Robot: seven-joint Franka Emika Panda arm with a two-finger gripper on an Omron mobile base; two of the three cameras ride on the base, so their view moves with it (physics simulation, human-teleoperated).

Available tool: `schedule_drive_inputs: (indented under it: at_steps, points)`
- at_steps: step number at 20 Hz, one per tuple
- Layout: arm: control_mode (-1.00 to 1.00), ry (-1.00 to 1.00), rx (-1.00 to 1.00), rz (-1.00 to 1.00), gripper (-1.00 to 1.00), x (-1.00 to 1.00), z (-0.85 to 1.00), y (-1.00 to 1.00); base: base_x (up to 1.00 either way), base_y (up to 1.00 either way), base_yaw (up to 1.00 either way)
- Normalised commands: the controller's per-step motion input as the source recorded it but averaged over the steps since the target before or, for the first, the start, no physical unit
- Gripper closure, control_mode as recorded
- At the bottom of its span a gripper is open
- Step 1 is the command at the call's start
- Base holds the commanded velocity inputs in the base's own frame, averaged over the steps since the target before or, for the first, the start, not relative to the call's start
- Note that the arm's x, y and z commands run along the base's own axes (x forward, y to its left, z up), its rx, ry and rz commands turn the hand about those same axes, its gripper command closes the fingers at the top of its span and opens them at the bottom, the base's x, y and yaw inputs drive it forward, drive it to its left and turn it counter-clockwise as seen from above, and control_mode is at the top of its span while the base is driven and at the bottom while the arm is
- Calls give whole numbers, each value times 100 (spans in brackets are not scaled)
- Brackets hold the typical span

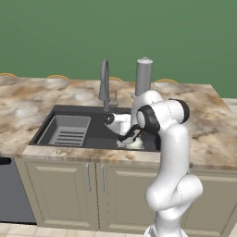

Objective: Open the cabinet, pick the kettle from the cabinet, and place it in the sink.

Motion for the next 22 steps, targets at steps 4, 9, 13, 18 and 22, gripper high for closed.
schedule_drive_inputs:
  at_steps: [4, 9, 13, 18, 22]
  points:
    - [-100, 8, 0, 21, -100, -16, 33, -1, 0, 0, 0]
    - [-100, 11, 0, 17, -100, -15, 35, -2, 0, 0, 0]
    - [-100, 13, 0, 14, -100, -11, 36, 0, 0, 0, 0]
    - [-100, 12, 0, 13, -100, -13, 34, -2, 0, 0, 0]
    - [-100, 7, 0, 14, -100, -15, 36, -5, 0, 0, 0]
